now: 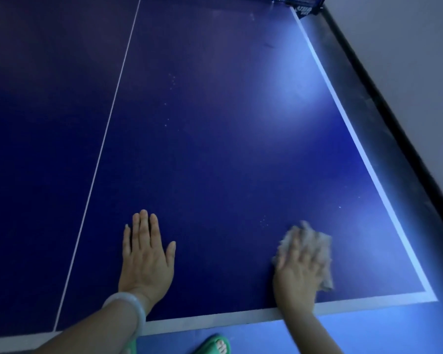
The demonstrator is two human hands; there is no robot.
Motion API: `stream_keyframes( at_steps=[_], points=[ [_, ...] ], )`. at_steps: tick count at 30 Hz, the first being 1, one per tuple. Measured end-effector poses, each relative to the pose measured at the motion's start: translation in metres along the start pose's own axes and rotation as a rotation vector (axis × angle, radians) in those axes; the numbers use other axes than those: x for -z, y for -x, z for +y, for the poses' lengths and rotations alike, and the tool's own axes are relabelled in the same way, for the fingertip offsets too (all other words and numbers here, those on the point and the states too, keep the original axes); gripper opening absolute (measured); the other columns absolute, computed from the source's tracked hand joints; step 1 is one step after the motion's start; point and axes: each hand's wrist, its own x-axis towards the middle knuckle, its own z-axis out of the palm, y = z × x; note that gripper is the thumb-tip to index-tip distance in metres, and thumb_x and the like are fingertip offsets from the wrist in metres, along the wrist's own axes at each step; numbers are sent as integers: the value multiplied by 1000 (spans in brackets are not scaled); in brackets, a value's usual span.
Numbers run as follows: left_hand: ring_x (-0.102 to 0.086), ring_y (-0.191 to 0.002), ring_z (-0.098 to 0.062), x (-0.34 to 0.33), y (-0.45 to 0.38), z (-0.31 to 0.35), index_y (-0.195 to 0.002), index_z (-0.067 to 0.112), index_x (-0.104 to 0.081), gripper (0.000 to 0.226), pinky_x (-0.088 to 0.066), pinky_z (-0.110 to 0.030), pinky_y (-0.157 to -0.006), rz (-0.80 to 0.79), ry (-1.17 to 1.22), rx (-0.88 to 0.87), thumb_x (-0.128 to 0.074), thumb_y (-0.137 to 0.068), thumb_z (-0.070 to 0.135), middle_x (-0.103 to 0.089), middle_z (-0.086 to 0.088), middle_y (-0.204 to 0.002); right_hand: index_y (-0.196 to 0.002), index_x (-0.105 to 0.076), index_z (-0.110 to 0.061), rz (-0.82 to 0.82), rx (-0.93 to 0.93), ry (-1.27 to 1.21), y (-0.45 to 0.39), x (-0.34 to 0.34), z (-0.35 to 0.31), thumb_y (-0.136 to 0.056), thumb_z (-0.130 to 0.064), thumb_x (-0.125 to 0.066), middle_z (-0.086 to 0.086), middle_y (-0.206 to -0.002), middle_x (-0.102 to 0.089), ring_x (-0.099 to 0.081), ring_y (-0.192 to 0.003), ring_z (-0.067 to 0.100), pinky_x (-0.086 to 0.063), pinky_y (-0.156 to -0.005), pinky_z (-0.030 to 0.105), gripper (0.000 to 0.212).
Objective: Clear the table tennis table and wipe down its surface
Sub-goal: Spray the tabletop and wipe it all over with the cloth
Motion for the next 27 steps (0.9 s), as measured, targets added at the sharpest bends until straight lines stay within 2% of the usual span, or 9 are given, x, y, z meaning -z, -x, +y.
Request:
stream_keyframes(
  at_steps=[3, 6, 8, 12, 13, 17, 22, 24, 27],
  points=[
    [-18, -148, -33, 1, 0, 1, -148, -4, -27, 76, -20, -52, -119, 4, 5, 5, -13, -95, 48, -22, -22, -157, -156, -20, -19, -70, 605, -16, 27, -17, -42, -98, -29, -33, 11, -163, -15, -8, -149, 43, -15, -115, 64, 61],
    [-17, -148, -33, 1, 0, 1, -149, -3, -27, 76, -20, -52, -119, 3, 11, 9, -13, -95, 49, -21, -21, -158, -157, -19, -25, -70, 857, -31, -12, -10, -33, -102, -35, -34, 0, -165, -7, -4, -151, 33, -10, -119, 55, 58],
    [-17, -148, -32, 1, 0, 0, -149, -3, -26, 76, -20, -52, -119, 6, 8, 10, -12, -96, 49, -21, -21, -158, -154, -27, -16, -15, 756, 68, -47, -3, -6, -98, -25, -31, 9, -163, -16, -9, -148, 44, -17, -116, 62, 57],
    [-17, -148, -31, 1, 0, 1, -149, -2, -27, 75, -20, -52, -119, -2, 22, 10, -12, -96, 49, -20, -21, -158, -157, -12, -20, -82, -186, -185, -79, 9, 34, -106, -29, -24, 16, -164, -3, 2, -150, 41, -1, -119, 56, 54],
    [-17, -148, -31, 1, 0, 1, -149, -2, -27, 76, -21, -52, -119, -2, 22, 12, -10, -96, 50, -20, -21, -158, -157, -11, -21, -76, -236, -192, -71, 9, 21, -106, -30, -25, 17, -163, -3, 1, -149, 41, 1, -119, 54, 53],
    [-15, -149, -31, 3, 0, 2, -150, -1, -26, 79, -20, -51, -119, -9, 14, 19, 2, -97, 51, -18, -19, -159, -156, 5, -22, -85, 353, -84, -27, -10, -57, -103, -35, -19, 15, -162, 13, 18, -147, 43, 7, -117, 59, 60],
    [-16, -149, -30, 2, 0, 2, -150, -1, -25, 80, -22, -51, -119, 5, 19, 18, 6, -97, 52, -18, -19, -159, -158, -5, -27, -165, 967, -3, -70, -16, -99, -105, -41, -20, -1, -165, 9, 16, -150, 28, 3, -120, 52, 56],
    [-16, -149, -31, 2, 0, 1, -150, -1, -25, 77, -23, -52, -118, 3, 22, 22, 0, -98, 51, -19, -19, -159, -158, -8, -19, -142, 881, 117, -117, -17, -77, -105, -33, -25, 9, -164, 6, 10, -149, 41, -3, -117, 59, 57],
    [-16, -149, -31, 0, 0, 0, -150, 0, -25, 74, -23, -52, -118, 4, 30, 21, -10, -97, 49, -18, -19, -159, -157, -4, -15, -170, 270, 32, -167, -10, -20, -105, -26, -30, 15, -163, 10, 9, -147, 47, -3, -116, 63, 60]
  ],
)
